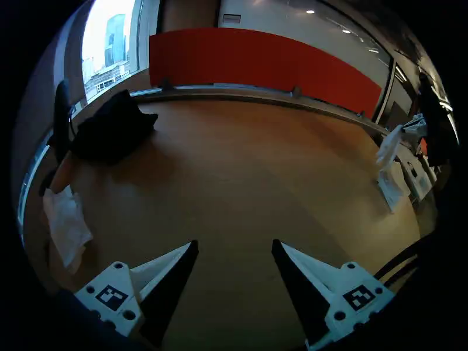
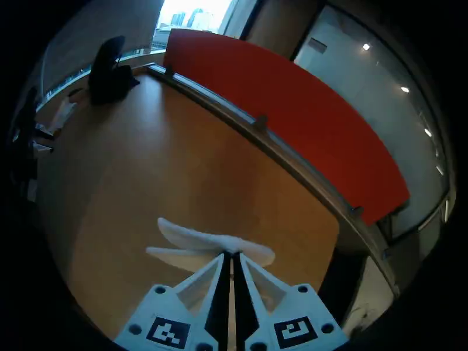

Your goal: Fold towel

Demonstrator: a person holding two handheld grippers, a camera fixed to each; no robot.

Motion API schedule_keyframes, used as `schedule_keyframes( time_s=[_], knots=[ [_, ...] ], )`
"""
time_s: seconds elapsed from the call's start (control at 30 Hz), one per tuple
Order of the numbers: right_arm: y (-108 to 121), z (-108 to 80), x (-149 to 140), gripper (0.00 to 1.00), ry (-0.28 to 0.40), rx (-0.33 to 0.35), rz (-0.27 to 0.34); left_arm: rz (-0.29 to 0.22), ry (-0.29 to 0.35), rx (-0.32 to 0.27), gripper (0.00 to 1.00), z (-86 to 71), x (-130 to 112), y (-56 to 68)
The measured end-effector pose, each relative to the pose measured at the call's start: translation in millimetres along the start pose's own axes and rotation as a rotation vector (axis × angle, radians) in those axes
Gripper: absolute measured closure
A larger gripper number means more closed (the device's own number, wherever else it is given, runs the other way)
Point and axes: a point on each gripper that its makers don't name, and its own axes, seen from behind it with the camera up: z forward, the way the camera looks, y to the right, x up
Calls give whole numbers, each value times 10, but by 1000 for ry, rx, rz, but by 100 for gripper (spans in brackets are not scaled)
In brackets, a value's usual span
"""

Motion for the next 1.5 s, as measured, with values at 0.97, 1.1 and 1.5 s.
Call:
schedule_keyframes(
  time_s=[0.97,1.1,1.5],
  knots=[
    [159,-454,-1074,97,-107,-76,96,33,-7,-27,6,-25,-34,154],
    [123,-478,-1293,97,-130,-83,121,38,-7,-29,6,-32,-41,170],
    [7,-497,-1826,97,-178,-102,205,48,-10,-25,7,-49,-60,162]
  ],
)
